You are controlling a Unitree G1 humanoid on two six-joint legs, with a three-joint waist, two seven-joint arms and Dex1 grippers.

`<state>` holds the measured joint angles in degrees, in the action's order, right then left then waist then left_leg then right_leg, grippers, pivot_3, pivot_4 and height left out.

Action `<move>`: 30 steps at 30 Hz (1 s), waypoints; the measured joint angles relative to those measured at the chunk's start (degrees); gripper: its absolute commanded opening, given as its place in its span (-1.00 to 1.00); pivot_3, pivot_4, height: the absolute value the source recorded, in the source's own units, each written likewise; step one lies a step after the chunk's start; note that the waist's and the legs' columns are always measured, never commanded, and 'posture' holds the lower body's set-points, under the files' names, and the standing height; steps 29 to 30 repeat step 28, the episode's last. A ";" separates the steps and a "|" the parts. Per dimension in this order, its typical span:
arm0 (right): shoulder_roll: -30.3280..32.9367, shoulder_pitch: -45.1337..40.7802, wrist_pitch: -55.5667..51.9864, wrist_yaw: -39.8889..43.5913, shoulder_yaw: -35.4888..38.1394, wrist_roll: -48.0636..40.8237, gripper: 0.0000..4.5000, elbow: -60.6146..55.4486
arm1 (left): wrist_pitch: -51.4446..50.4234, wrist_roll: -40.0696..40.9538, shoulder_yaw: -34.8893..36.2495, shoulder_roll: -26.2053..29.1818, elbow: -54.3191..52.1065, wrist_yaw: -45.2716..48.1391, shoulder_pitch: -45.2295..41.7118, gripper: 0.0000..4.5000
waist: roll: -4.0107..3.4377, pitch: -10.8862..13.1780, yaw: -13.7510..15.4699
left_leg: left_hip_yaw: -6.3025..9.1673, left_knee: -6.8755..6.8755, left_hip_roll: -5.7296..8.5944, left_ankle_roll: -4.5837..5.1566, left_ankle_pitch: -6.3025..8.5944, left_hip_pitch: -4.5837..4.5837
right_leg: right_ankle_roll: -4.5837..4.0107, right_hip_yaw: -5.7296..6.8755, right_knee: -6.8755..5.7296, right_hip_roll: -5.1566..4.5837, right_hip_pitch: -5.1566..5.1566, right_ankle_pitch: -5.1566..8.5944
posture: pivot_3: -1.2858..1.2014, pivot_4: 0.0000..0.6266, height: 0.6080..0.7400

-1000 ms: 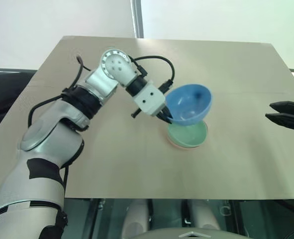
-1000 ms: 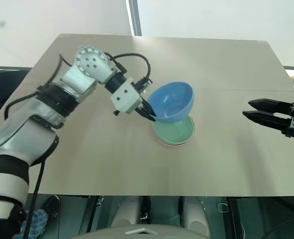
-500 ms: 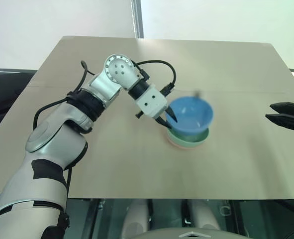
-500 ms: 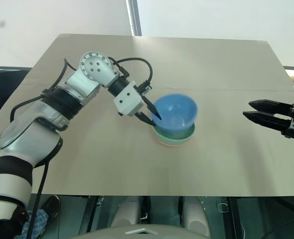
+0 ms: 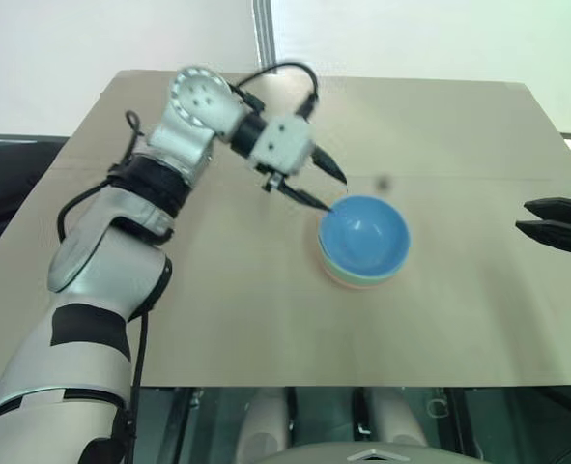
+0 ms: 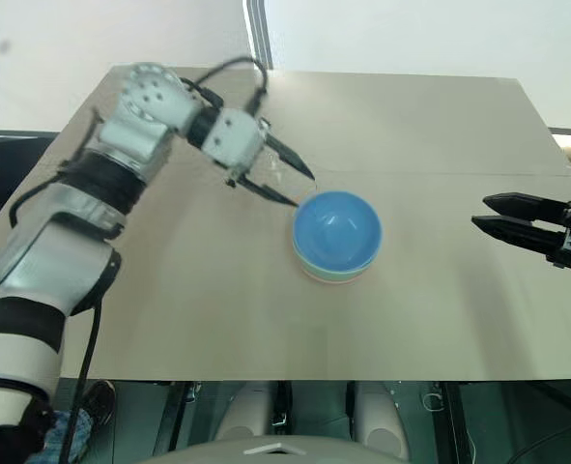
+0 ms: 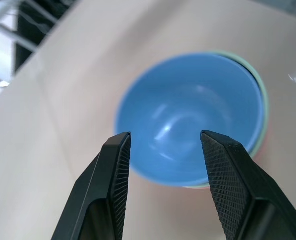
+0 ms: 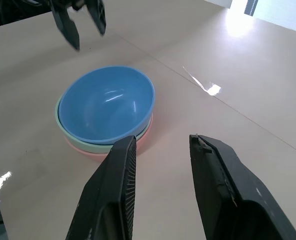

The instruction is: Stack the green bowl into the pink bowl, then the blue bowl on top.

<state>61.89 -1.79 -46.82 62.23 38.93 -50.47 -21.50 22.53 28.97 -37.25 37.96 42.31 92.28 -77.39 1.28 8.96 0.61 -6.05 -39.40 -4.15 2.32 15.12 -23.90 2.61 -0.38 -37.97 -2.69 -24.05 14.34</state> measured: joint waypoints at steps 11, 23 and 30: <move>-0.05 9.12 -0.30 2.55 7.51 1.64 -0.15 -0.19 | -39.08 11.78 22.26 26.07 -17.75 -0.65 24.05 0.04 | -0.05 0.01 -1.00 | 0.04 0.02 -0.03 -0.02 -0.01 0.08 | 0.01 0.07 -0.07 -0.02 0.04 0.01 | 0.03 -0.52 1.00; -1.45 21.03 8.17 11.32 15.72 11.37 -0.15 4.42 | -45.44 11.30 51.36 34.55 -30.67 -6.45 60.13 0.04 | -0.01 -0.01 0.21 | 0.00 0.04 -0.04 -0.03 0.00 0.22 | -0.21 0.45 -0.02 -0.18 0.30 0.14 | 0.03 -0.52 1.00; -0.62 22.73 11.80 16.16 15.29 14.15 -0.15 7.18 | -48.14 11.61 59.54 34.24 -36.89 -7.33 66.45 0.04 | -0.03 -0.01 0.08 | -0.01 0.10 -0.03 -0.04 0.00 0.22 | -0.21 0.45 0.01 -0.17 0.31 0.14 | 0.03 -0.52 1.00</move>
